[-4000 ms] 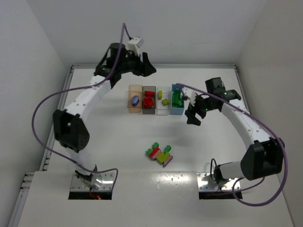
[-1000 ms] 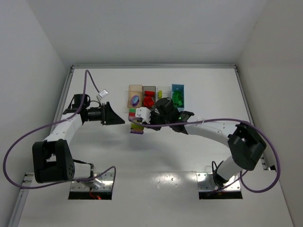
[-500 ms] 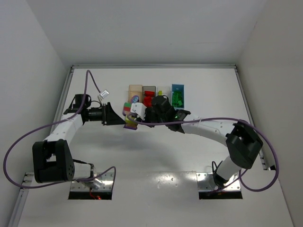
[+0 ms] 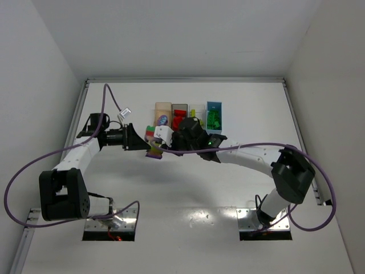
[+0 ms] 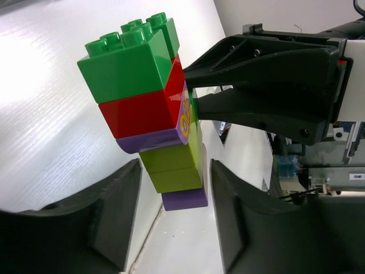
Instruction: Sort the legos into containers by color
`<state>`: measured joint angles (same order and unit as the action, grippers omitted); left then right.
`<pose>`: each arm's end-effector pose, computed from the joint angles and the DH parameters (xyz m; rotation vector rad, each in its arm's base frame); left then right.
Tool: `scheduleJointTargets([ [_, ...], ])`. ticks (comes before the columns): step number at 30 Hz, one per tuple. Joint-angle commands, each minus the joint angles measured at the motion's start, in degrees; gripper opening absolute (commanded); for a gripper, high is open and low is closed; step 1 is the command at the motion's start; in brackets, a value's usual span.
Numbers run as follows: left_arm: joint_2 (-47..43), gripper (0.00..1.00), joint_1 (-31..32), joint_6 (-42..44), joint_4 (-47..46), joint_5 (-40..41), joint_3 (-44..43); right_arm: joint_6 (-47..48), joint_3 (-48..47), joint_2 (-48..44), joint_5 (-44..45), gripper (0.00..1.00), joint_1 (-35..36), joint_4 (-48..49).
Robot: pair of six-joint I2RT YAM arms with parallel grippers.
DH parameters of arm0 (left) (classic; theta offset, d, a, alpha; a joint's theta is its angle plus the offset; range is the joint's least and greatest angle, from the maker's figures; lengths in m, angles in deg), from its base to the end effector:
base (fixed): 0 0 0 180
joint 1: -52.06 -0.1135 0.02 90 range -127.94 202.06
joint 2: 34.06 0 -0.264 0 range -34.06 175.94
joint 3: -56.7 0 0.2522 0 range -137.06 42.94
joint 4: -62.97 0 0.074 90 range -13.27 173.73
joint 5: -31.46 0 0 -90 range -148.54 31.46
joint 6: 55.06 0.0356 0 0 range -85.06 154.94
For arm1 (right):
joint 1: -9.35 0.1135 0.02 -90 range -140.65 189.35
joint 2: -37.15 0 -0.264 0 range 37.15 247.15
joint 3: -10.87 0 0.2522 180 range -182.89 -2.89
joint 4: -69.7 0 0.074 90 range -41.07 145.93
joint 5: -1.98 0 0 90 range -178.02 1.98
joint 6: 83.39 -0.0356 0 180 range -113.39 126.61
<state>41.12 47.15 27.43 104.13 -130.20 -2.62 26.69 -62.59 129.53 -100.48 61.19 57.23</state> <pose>0.2435 -0.0130 0.2283 0.2246 2.1903 -1.5687 0.2179 0.2897 0.2388 -1.3698 1.6637 0.5562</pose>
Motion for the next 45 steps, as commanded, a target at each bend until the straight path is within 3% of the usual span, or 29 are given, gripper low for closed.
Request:
scheduleJointTargets([
  [1,-0.12,0.55,0.34,1.62,-2.61,-1.82,-0.93,-2.67,-3.58,0.08,0.6,0.0,0.46,3.97],
  [13,-0.12,0.16,0.34,1.62,-3.14,-1.82,-0.41,-5.13,-4.11,0.61,1.66,0.02,0.99,4.5],
  [15,-0.73,0.12,0.34,2.14,-3.14,-1.82,-0.41,-5.93,-4.11,0.61,2.27,0.14,0.99,4.5],
  [16,-1.34,0.1,-0.27,2.15,-3.14,-1.82,-0.41,-6.45,-4.11,0.61,2.8,0.3,0.99,4.5],
  [19,-1.87,0.09,-1.77,2.15,-3.14,-1.82,1.0,-6.45,-2.97,-0.79,3.5,0.59,0.99,3.89],
  [20,-1.88,0.08,-2.38,2.15,-3.14,-1.82,1.61,-6.97,-2.44,-0.8,4.03,0.6,0.99,3.89],
  [22,-1.88,0.06,-2.91,2.15,-3.14,-2.35,2.14,-6.98,-1.74,-2.37,4.03,0.59,0.37,3.36],
  [25,-1.88,0.06,-2.92,2.15,-3.14,-2.35,2.14,-6.36,0.46,-3.78,3.33,0.36,0.37,2.66],
  [26,-1.88,0.06,-2.92,2.15,-3.14,-2.35,2.14,-6.36,0.46,-4.39,3.33,0.33,0.37,2.65],
  [32,-4.24,0.06,-4.66,2.67,-3.14,0.02,1.53,-8.02,3.19,-6.68,5.34,0.47,-1.64,-1.03],
  [35,-6.62,0.06,-7.99,2.06,-3.14,3.96,1.0,-10.48,3.02,-6.68,-1.48,0.48,-4.71,-4.54],
  [38,-9.87,0.06,-12.21,0.31,-4.8,7.31,0.47,-11.63,-0.4,-3.19,-8.42,0.54,-6.13,-8.41],
  [42,-11.8,0.06,-16.36,-1.98,-6.66,14.59,-2.16,-14.44,-8.83,5.6,-16.69,0.54,-7.45,-14.47],
  [45,-13.56,0.06,-18.99,-3.65,-7.36,18.73,-4.44,-19.54,-16.13,11.05,-17.5,0.49,-7.98,-17.12],
])
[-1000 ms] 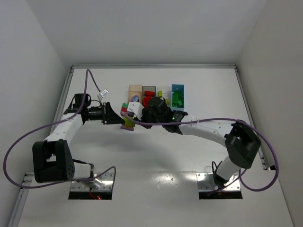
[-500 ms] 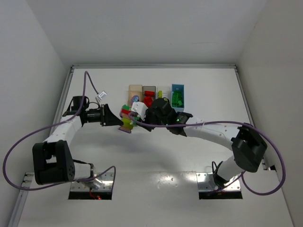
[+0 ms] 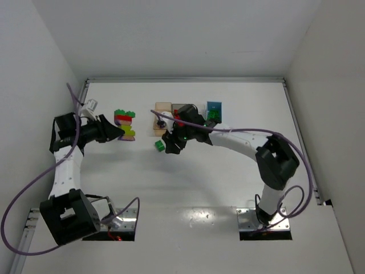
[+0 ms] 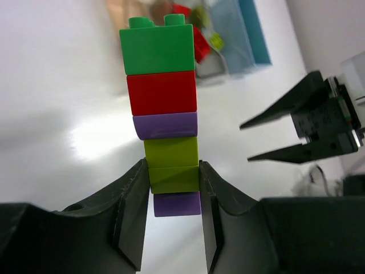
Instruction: Sort the legos into containers by color
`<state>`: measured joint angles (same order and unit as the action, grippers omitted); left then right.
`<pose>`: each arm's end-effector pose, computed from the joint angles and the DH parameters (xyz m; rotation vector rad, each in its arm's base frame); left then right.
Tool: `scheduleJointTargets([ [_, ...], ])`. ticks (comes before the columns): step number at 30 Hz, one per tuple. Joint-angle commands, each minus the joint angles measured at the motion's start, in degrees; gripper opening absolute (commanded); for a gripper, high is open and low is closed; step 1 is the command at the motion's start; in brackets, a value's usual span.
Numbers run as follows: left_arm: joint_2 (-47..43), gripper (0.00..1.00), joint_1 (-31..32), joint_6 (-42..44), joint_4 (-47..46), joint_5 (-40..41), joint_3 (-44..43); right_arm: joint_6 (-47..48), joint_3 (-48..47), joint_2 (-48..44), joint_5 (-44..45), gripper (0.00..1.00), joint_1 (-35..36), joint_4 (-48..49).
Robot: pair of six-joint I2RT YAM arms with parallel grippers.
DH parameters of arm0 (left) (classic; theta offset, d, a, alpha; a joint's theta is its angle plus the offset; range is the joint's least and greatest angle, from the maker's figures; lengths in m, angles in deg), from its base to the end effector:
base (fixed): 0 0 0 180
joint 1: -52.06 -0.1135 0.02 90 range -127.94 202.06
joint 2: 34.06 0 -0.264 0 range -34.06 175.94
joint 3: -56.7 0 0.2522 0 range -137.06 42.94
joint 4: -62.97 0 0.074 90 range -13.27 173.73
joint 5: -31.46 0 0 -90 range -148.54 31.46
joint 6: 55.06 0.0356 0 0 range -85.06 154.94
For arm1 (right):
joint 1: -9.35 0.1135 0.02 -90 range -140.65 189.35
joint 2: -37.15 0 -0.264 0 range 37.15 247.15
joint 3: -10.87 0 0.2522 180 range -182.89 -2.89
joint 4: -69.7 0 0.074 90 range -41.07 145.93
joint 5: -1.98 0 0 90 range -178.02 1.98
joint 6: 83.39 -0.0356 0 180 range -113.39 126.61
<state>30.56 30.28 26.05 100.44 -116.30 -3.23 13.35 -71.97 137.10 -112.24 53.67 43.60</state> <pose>0.2221 0.0563 0.2690 -0.0577 2.0815 -1.0079 0.2647 0.2789 0.2264 -1.2228 2.0485 0.8136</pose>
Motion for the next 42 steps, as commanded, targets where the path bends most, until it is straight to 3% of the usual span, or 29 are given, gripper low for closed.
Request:
scheduleJointTargets([
  [1,-3.53,0.06,-2.65,-2.28,-4.19,7.54,-3.84,-7.43,-8.51,6.73,-5.22,0.49,0.33,-3.48],
  [4,-4.85,0.06,-3.97,-2.8,-4.19,11.42,-5.42,-14.02,-16.24,12.97,-1.54,0.49,1.82,-5.24],
  [9,-6.61,0.06,-5.03,-2.28,-4.19,13.46,-6.56,-19.48,-17.66,17.39,6.29,0.49,2.44,-4.01],
  [14,-6.61,0.06,-5.03,-2.28,-4.19,15.04,-6.56,-21.42,-19.34,20.73,12.43,0.4,2.97,-4.54],
  [17,-6.61,0.06,-5.03,-2.28,-4.19,15.57,-6.56,-22.04,-19.95,22.05,15.69,0.4,2.97,-3.39],
  [25,-5.47,0.06,-5.03,-2.8,-4.19,15.57,-6.56,-23.09,-22.5,24.51,22.38,0.63,4.02,-2.34],
  [35,-3.81,0.08,-5.03,-3.33,-4.72,15.57,-6.56,-23.09,-24.87,28.02,22.91,0.63,5.08,-1.28],
  [42,-3.8,0.08,-5.03,-3.86,-5.25,15.57,-7.09,-22.04,-25.49,30.4,27.91,0.63,5.61,-0.15],
])
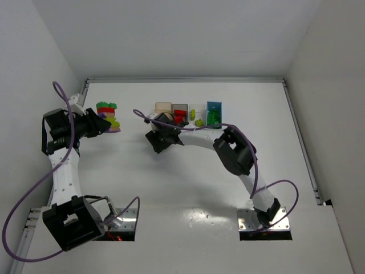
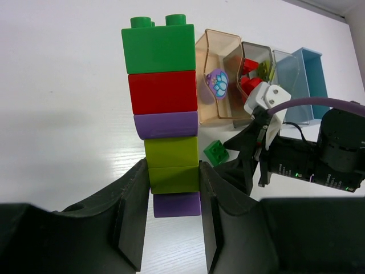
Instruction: Sort the legos into containers by color
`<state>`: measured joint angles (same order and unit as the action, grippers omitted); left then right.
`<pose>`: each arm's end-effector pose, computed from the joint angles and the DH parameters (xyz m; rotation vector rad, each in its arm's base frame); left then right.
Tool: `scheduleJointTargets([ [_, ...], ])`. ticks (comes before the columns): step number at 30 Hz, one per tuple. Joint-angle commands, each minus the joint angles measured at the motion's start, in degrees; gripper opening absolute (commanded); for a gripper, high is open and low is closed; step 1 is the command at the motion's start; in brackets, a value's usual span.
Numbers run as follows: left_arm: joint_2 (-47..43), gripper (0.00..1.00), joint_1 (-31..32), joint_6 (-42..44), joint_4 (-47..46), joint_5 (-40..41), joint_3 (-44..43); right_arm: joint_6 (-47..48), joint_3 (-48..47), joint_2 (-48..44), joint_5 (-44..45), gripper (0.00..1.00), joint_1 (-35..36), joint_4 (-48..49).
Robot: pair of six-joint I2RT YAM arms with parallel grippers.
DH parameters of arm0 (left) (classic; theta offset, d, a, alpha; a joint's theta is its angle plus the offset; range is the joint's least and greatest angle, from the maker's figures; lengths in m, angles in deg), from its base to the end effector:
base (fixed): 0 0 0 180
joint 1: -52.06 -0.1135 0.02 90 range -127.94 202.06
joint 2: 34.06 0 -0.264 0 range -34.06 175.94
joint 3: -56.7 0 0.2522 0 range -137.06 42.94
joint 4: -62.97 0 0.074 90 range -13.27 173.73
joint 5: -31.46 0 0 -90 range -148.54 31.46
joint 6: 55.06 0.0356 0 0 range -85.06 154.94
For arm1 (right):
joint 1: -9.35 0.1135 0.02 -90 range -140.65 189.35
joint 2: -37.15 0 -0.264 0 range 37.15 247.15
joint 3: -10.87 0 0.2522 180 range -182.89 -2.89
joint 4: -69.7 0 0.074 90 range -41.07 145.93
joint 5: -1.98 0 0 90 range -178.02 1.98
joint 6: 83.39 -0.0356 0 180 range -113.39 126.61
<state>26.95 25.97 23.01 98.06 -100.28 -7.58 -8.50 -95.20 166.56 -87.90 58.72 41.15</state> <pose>0.2163 0.0796 0.3058 -0.2484 2.0129 -0.6146 0.3171 0.3694 0.1313 -0.7468 2.4263 0.4655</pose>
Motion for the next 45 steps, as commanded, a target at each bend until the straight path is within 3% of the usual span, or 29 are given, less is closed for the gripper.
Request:
scheduleJointTargets([
  [1,-0.19,0.08,-0.72,-0.82,-2.86,-0.45,-2.74,-0.18,-2.26,1.55,3.57,0.63,0.56,2.31],
  [4,-0.19,0.08,-0.72,-0.82,-2.86,-0.45,-2.74,0.87,-2.26,2.17,4.1,0.57,0.56,2.83],
  [8,-0.19,0.08,-0.72,-0.82,-2.86,-0.45,-2.21,2.01,-2.26,2.17,4.1,0.35,0.56,3.45],
  [9,-0.19,0.08,-0.72,-0.3,-2.86,-0.45,-2.21,2.63,-2.26,2.17,4.1,0.22,0.56,3.45],
  [13,0.33,0.08,-0.72,0.32,-2.86,-1.59,-1.68,5.09,-0.07,-0.72,0.68,0.01,1.26,3.45],
  [21,0.33,0.08,-0.02,0.85,-4.7,-3.35,-0.55,10.1,12.76,-23.29,-7.68,0.01,1.35,8.0],
  [24,0.33,0.08,1.3,0.33,-5.33,-3.35,-0.54,11.16,14.27,-29.99,-2.0,0.01,-0.05,5.75],
  [28,1.56,0.08,5.42,-0.73,-7.52,-3.35,-1.06,10.29,14.96,-32.36,1.64,0.01,-7.67,2.04],
  [35,4.98,0.08,13.41,-0.73,-8.05,1.13,-5.37,5.89,14.89,-27.21,-0.9,0.01,-24.46,0.28],
  [40,7.45,0.08,18.78,-1.26,-8.05,3.5,-7.22,5.27,10.23,-20.25,-3.71,0.01,-30.36,-0.33],
  [45,9.12,0.08,20.81,-1.79,-9.1,4.73,-7.75,5.27,7.32,-15.24,-5.3,0.04,-31.43,-0.33],
])
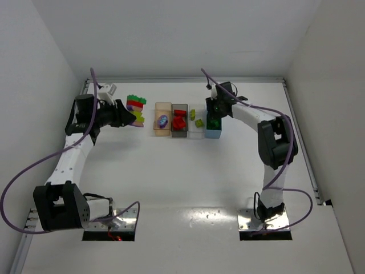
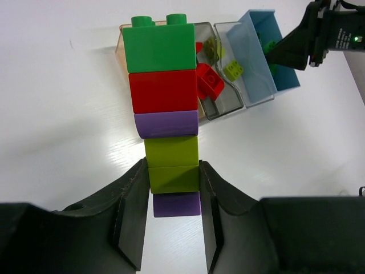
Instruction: Sort the legos into containers by color
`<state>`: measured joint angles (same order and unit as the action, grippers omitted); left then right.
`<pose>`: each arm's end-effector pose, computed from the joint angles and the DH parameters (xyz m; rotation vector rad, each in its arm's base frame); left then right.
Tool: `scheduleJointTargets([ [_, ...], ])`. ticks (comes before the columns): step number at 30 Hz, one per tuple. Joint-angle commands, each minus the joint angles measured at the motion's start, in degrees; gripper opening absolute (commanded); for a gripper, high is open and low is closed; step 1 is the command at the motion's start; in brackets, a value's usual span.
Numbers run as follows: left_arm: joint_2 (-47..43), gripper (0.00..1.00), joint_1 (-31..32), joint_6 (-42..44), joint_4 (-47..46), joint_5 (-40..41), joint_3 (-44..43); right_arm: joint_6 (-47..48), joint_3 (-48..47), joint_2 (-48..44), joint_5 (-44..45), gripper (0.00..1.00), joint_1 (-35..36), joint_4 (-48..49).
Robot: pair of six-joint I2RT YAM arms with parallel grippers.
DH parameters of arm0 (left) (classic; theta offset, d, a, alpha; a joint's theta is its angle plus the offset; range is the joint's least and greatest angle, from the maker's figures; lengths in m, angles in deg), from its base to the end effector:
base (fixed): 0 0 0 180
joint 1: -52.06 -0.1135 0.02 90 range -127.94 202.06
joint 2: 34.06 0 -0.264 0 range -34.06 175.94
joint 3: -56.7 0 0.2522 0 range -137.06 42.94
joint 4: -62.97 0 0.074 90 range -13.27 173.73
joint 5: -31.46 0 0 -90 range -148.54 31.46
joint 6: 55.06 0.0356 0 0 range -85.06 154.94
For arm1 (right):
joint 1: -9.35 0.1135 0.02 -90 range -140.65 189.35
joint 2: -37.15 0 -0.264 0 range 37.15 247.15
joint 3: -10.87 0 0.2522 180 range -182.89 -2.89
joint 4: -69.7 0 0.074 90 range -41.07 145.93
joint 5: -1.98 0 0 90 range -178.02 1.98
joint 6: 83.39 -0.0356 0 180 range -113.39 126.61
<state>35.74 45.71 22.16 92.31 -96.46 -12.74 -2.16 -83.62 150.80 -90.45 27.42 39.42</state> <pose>0.2705 0.0081 0.3091 0.0617 2.0531 -0.7566 0.4134 0.1365 0.1893 -0.2177 2.4403 0.2606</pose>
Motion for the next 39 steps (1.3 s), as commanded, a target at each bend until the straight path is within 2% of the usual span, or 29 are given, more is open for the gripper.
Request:
scheduleJointTargets([
  [1,1.03,0.08,1.08,-0.94,-3.36,0.91,-2.59,-1.07,-4.26,0.52,-2.75,0.08,-0.14,1.4],
  [2,1.04,0.08,1.6,-0.94,-3.36,0.91,-3.2,-1.59,-4.26,1.22,-2.75,0.26,-0.14,1.4],
  [3,1.56,0.08,1.6,-0.94,-3.36,0.3,-3.21,-1.6,-4.26,1.23,-2.75,0.34,-0.14,1.4],
  [4,1.57,0.08,2.21,-0.94,-3.36,0.29,-3.21,-1.6,-4.26,1.23,-2.75,0.51,-0.14,1.4],
  [5,2.09,0.08,2.22,-0.94,-3.36,-0.4,-3.21,-1.6,-4.26,1.75,-2.14,0.58,-0.14,1.4],
  [7,2.96,0.09,2.75,0.55,-3.36,-2.68,-3.73,-1.6,-4.26,1.76,-2.13,0.65,-0.14,1.4],
  [10,4.64,0.11,2.75,4.5,0.24,-9.35,-4.87,-0.98,-4.26,-0.26,-3.26,0.68,-1.27,-0.26],
  [13,6.31,0.11,2.75,8.73,2.36,-16.04,-4.88,2.26,-5.31,-3.68,-9.58,0.68,-1.8,-1.94],
  [16,7.18,0.11,2.75,13.03,5.68,-22.11,-5.4,6.83,-5.93,-8.43,-22.4,0.71,-3.12,-3.35],
  [17,7.19,0.11,3.27,14.43,7.26,-23.08,-6.62,7.97,-5.93,-9.4,-31.4,0.71,-3.91,-4.39],
  [18,8.85,0.11,3.8,17.66,10.93,-23.78,-7.33,9.46,-7.24,-10.1,-34.62,0.71,-3.91,-5.1],
  [24,12.03,0.11,6.78,32.25,24.84,-26.78,-11.56,6.33,-10.14,-9.77,-61.16,0.71,-4.53,-6.16],
  [25,12.72,0.11,6.79,34.03,28.42,-27.56,-12.43,5.01,-10.15,-9.15,-67.72,0.72,-4.53,-5.21],
  [27,14.39,0.11,8.63,39.37,32.13,-29.41,-13.92,2.72,-9.1,-8.53,-71.9,0.72,-3.48,-1.43],
  [29,16.32,0.11,9.16,44.91,40.55,-31.42,-15.68,2.71,-8.57,-8.53,-74.72,0.72,-1.99,0.16],
  [30,18.86,0.11,10.12,51.82,44.16,-32.04,-17.86,2.71,-8.05,-8.53,-76.21,0.72,-1.46,0.17],
  [32,21.07,0.11,10.74,58.01,53.63,-33.19,-19.81,2.71,-8.56,-8.0,-77.71,0.72,-0.75,0.69],
  [36,22.22,0.11,10.74,63.65,59.04,-34.5,-22.01,2.71,-8.57,-7.39,-81.05,0.72,1.09,0.69],
  [39,22.75,0.11,12.14,63.66,59.05,-34.51,-22.01,2.71,-6.82,-8.08,-81.06,0.72,2.58,1.3],
])
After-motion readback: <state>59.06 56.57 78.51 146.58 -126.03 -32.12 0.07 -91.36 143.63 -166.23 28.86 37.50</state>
